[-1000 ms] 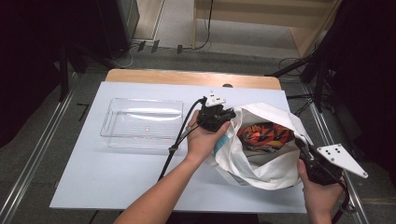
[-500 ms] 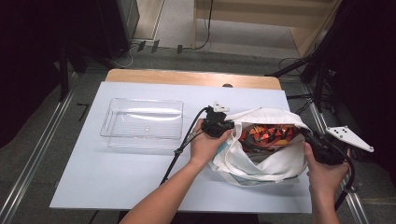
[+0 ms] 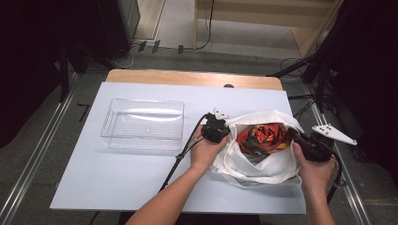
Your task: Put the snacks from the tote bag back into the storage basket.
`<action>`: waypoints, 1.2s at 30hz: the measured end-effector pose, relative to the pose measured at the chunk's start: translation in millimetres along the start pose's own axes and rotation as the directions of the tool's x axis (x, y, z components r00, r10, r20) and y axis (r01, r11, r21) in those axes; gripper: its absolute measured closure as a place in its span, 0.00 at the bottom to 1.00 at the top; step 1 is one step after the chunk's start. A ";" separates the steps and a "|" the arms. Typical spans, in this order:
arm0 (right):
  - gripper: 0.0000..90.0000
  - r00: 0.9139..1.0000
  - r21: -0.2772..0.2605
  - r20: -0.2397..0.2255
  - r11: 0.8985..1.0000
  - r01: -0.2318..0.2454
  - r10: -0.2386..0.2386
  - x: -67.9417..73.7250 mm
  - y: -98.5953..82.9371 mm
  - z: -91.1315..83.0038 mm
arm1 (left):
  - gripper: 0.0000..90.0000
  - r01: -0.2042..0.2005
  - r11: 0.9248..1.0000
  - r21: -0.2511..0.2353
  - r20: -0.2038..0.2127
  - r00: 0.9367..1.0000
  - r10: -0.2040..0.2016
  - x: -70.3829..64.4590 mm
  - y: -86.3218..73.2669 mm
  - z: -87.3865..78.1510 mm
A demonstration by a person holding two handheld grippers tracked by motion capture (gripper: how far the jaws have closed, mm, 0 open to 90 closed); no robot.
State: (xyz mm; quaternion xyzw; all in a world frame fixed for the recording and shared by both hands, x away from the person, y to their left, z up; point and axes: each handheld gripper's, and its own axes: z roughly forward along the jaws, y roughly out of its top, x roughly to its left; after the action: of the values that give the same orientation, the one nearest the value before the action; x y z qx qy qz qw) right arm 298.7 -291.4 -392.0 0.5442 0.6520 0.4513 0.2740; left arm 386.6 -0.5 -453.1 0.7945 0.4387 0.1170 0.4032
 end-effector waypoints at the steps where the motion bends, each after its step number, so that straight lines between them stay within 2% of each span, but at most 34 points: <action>1: 0.96 1.000 -0.003 -0.027 1.000 -0.002 0.002 3.8 -1.2 1.4 | 0.96 0.005 1.000 -0.002 -0.005 1.000 -0.005 3.0 -2.0 0.7; 3: 0.96 0.999 -0.010 -0.046 1.000 -0.008 0.008 6.6 -1.6 2.4 | 0.96 0.015 1.000 -0.009 -0.012 1.000 -0.015 2.7 -3.3 1.0; 6: 0.96 0.998 -0.022 -0.057 1.000 -0.017 0.016 9.3 -2.0 3.8 | 0.92 -0.028 0.999 -0.036 -0.028 0.999 0.027 -1.6 -4.5 -5.2; 10: 0.97 0.998 -0.037 -0.062 0.999 -0.032 0.030 7.3 -4.5 4.1 | 0.69 -0.058 0.993 -0.107 -0.045 0.998 0.053 -4.5 -6.7 -23.4; 12: 0.97 0.997 -0.041 -0.066 0.998 -0.040 0.037 7.8 -5.5 4.1 | 0.60 -0.032 0.991 -0.129 -0.025 0.999 0.029 -1.9 -6.8 -31.1; 13: 0.97 0.997 -0.041 -0.066 0.998 -0.040 0.037 7.8 -5.5 4.1 | 0.55 -0.032 0.991 -0.129 -0.025 0.999 0.029 -1.9 -6.8 -31.1; 14: 0.97 0.997 -0.045 -0.065 0.998 -0.038 0.035 8.6 -5.8 4.3 | 0.52 -0.007 0.991 -0.135 0.012 1.000 0.009 0.0 -6.2 -38.8; 16: 0.97 0.998 -0.050 -0.061 0.998 -0.034 0.031 8.9 -5.8 5.1 | 0.51 -0.011 0.989 -0.147 0.035 0.999 0.017 -1.2 -6.1 -48.1; 20: 0.97 0.997 -0.052 -0.062 0.998 -0.044 0.041 9.0 -5.2 6.5 | 0.48 -0.033 0.980 -0.198 0.032 0.999 0.040 -5.3 -5.3 -66.6; 22: 0.97 0.997 -0.051 -0.060 0.998 -0.042 0.038 9.7 -4.5 6.7 | 0.48 -0.033 0.976 -0.217 0.036 0.998 0.042 -6.3 -4.2 -73.0; 24: 0.97 0.998 -0.050 -0.057 0.998 -0.040 0.037 10.4 -4.2 6.8 | 0.50 -0.022 0.972 -0.236 0.059 0.998 0.036 -8.3 -3.6 -78.3; 26: 0.97 0.998 -0.052 -0.058 0.998 -0.041 0.038 11.5 -4.4 7.0 | 0.52 -0.027 0.965 -0.263 0.105 0.993 0.057 -14.4 -3.1 -84.6; 28: 0.97 0.998 -0.056 -0.056 0.998 -0.041 0.038 12.5 -4.7 7.4 | 0.53 -0.051 0.957 -0.287 0.156 0.983 0.099 -25.6 -3.5 -90.5; 29: 0.97 0.998 -0.056 -0.056 0.998 -0.041 0.038 12.5 -4.7 7.4 | 0.53 -0.051 0.957 -0.287 0.156 0.983 0.099 -25.6 -3.5 -90.5; 31: 0.97 0.998 -0.056 -0.058 0.998 -0.040 0.037 13.3 -4.7 7.7 | 0.53 -0.086 0.952 -0.293 0.186 0.972 0.145 -38.1 -5.1 -93.6; 32: 0.97 0.998 -0.054 -0.057 0.998 -0.044 0.041 14.1 -4.6 8.0 | 0.53 -0.110 0.949 -0.295 0.218 0.960 0.179 -49.2 -7.0 -95.0; 33: 0.97 0.998 -0.055 -0.055 0.998 -0.042 0.039 14.4 -4.5 8.1 | 0.52 -0.110 0.949 -0.295 0.218 0.960 0.179 -49.2 -7.0 -95.0; 34: 0.97 0.998 -0.057 -0.052 0.998 -0.037 0.034 14.6 -4.4 8.3 | 0.52 -0.137 0.942 -0.305 0.238 0.947 0.215 -59.7 -7.9 -95.7; 35: 0.97 0.998 -0.057 -0.052 0.998 -0.037 0.034 14.6 -4.4 8.3 | 0.50 -0.137 0.942 -0.305 0.238 0.947 0.215 -59.7 -7.9 -95.7; 36: 0.97 0.998 -0.057 -0.051 0.998 -0.030 0.027 15.4 -4.4 8.3 | 0.49 -0.155 0.939 -0.308 0.251 0.938 0.238 -69.5 -6.5 -94.5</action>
State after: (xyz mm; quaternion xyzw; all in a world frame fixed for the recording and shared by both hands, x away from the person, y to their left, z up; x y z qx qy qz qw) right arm 299.7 -274.3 -397.5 0.5338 0.6375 0.4874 0.2667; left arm 290.8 -2.8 -385.1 0.7772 0.2724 0.1033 0.5577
